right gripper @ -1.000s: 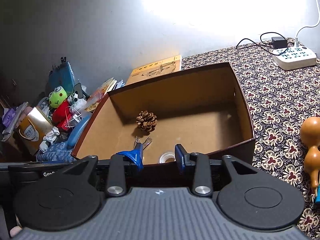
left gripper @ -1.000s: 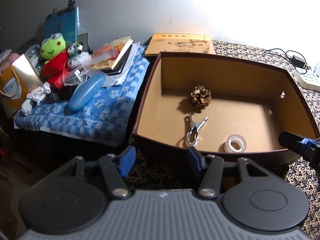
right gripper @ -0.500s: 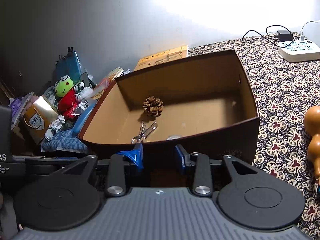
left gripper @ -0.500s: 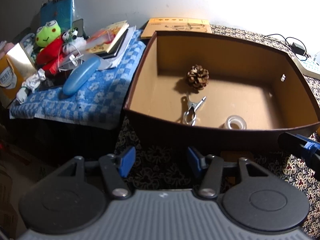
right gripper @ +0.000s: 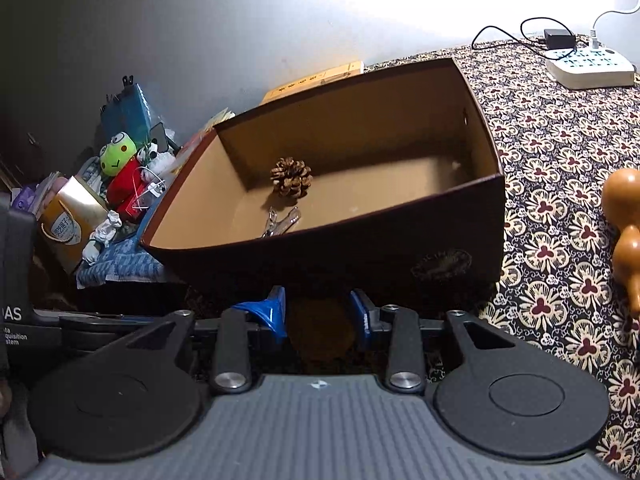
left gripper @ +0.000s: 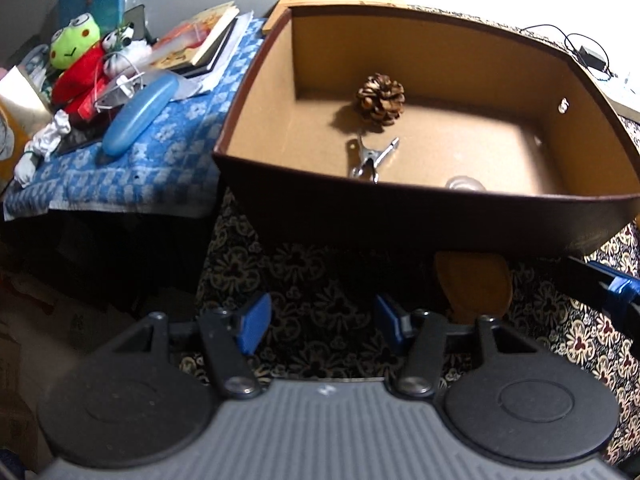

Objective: Organize rigid objects
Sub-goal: 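Withdraw the right tool from the box, then lower the right tool toward the orange wooden paddle beside the box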

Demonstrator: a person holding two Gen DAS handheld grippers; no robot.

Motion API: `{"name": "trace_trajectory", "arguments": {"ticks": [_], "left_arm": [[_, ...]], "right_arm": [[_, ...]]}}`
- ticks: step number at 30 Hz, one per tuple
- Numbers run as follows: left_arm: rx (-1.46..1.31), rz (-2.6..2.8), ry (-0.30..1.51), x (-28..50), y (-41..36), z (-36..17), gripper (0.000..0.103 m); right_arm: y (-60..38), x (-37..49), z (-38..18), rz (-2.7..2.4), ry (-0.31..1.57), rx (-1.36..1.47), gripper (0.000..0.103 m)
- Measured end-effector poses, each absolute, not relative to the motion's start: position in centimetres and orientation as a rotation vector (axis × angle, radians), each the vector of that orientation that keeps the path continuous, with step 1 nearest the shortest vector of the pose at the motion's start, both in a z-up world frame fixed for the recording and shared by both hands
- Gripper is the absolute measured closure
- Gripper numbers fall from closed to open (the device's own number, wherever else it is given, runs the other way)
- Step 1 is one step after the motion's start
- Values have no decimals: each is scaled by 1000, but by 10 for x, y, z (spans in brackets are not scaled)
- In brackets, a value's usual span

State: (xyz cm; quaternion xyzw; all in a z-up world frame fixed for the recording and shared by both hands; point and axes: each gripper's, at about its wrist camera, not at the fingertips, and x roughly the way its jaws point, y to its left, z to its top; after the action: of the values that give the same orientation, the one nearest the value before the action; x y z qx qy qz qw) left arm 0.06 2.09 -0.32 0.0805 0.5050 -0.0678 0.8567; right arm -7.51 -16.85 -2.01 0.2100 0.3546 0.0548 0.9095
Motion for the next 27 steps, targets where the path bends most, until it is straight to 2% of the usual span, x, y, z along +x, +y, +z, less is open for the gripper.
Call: {"name": "trace_trajectory", "arguments": {"ticks": [27], "left_arm": [[175,-151,1095,1,22,-15,47]], "right_arm": [[-172,-71,-34,108,784,447,85]]}}
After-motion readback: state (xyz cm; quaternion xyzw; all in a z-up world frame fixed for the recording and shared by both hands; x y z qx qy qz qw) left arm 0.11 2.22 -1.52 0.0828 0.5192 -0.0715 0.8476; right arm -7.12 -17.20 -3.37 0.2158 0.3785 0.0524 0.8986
